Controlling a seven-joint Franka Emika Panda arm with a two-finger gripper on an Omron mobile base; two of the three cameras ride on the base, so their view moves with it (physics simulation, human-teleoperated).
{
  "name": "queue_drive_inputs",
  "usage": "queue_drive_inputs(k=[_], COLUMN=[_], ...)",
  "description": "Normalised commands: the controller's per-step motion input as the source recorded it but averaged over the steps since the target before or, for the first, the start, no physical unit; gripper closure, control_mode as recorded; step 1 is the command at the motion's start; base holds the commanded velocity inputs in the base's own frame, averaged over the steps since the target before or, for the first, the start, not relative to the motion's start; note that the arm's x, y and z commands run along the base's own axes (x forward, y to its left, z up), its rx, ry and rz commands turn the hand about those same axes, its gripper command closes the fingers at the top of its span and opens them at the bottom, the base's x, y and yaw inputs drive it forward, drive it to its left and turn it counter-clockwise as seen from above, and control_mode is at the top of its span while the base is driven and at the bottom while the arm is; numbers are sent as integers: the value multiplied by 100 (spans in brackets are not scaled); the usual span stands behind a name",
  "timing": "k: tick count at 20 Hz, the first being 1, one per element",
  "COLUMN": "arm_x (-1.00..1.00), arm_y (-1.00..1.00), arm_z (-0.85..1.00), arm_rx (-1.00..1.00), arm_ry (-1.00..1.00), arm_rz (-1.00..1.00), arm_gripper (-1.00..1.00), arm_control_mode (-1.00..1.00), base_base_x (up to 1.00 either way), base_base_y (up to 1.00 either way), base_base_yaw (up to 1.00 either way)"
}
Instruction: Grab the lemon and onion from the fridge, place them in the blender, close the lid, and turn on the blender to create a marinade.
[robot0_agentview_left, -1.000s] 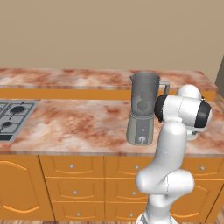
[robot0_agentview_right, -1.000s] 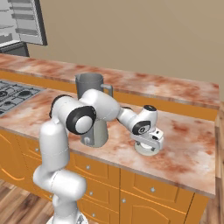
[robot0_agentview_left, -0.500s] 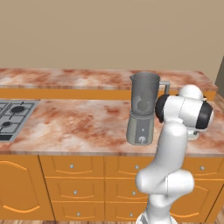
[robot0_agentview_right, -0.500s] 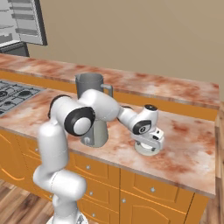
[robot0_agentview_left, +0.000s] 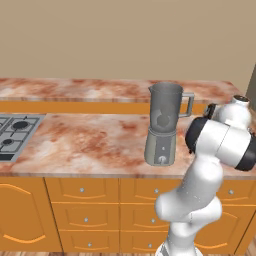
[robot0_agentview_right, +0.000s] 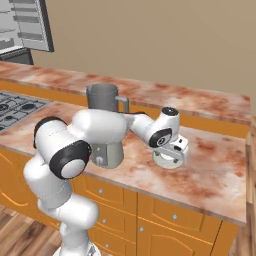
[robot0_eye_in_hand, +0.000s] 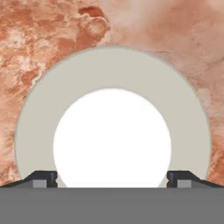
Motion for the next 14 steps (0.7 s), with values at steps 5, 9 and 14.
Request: queue_drive_inputs(k=[5,9,14], arm_x=[-38,-35,-19], arm_y=[21,27,32], arm_z=[100,100,100], arm_rx=[-11,-12,-11], arm_ry=[-19,-18,-14], arm_rz=[0,0,0], arm_gripper=[100,100,100], arm_control_mode=[-100,-100,-100], base_base_x=[0,0,0], base_base_y=[0,0,0], base_base_yaw=[0,0,0])
